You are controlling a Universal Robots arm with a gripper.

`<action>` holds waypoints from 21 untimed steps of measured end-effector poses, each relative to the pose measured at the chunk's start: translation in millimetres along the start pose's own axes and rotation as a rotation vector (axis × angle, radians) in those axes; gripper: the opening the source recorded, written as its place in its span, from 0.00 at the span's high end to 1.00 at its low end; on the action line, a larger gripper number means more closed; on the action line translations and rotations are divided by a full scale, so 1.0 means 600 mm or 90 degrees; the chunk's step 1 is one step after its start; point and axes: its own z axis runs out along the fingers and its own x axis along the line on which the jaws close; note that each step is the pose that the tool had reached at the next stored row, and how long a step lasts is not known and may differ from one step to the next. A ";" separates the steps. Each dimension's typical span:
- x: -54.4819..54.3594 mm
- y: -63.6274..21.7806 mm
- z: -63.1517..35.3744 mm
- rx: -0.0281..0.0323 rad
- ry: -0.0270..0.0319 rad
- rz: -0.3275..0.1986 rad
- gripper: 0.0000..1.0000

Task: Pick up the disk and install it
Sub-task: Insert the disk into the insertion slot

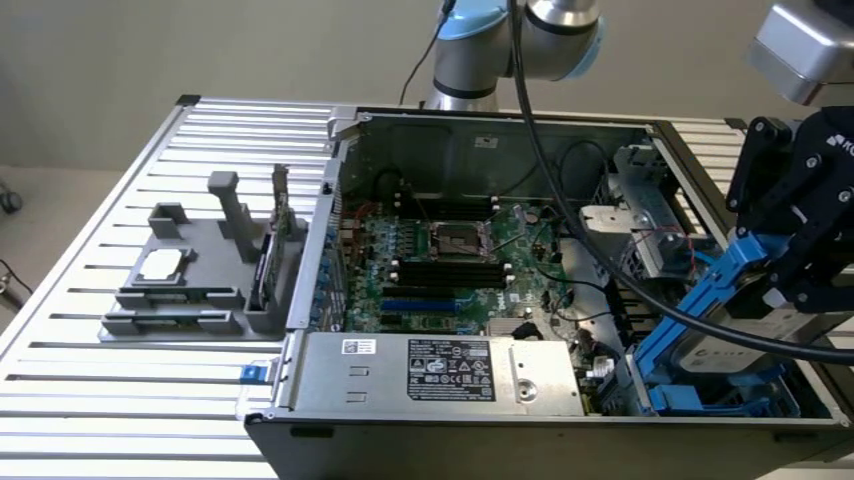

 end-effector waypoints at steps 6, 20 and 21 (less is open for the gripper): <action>0.000 0.004 0.014 0.0022 -0.0001 0.000 0.67; -0.005 0.006 0.034 0.0025 0.0001 0.000 0.53; -0.005 0.006 0.035 0.0025 -0.0001 0.000 0.53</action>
